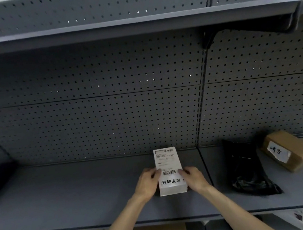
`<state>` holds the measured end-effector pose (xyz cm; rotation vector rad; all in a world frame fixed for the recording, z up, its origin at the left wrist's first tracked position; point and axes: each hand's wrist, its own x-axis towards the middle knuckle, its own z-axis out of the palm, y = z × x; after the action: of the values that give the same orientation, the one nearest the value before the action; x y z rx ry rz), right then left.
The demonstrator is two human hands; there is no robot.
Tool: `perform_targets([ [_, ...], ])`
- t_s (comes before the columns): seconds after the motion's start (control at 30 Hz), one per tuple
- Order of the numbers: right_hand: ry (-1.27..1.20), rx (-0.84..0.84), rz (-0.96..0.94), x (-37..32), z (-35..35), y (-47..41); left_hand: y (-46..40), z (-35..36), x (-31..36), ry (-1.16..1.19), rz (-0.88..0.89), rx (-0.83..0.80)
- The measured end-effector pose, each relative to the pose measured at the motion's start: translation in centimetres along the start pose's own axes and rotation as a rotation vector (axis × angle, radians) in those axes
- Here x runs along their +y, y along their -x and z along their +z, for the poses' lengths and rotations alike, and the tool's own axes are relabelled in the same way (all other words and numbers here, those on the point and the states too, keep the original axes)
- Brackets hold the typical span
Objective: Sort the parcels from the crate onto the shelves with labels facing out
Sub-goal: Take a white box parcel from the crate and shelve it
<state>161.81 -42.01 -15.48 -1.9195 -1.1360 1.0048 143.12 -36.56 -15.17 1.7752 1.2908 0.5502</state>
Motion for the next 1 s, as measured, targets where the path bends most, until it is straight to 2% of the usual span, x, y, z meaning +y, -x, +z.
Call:
perform_targets([
  [0.07,0.016,0.008,-0.004,0.7,0.2,0.1,0.3,0.6,-0.7,-0.037,0.004,-0.031],
  [0.23,0.000,0.024,-0.017,1.5,0.4,0.1,0.2,1.7,-1.4,-0.045,-0.016,0.025],
  [0.37,-0.036,0.050,-0.037,1.5,0.6,0.4,0.8,1.8,-1.0,0.069,-0.015,0.032],
  [0.5,-0.172,0.057,-0.109,1.0,0.4,0.8,1.7,1.9,0.0,0.235,-0.010,0.052],
  [0.67,-0.343,0.108,-0.246,-1.0,-1.1,1.6,1.5,1.3,1.4,0.375,0.069,0.100],
  [1.0,-0.433,0.137,-0.429,-6.3,-4.5,2.9,1.3,-2.2,6.7,0.491,0.265,0.134],
])
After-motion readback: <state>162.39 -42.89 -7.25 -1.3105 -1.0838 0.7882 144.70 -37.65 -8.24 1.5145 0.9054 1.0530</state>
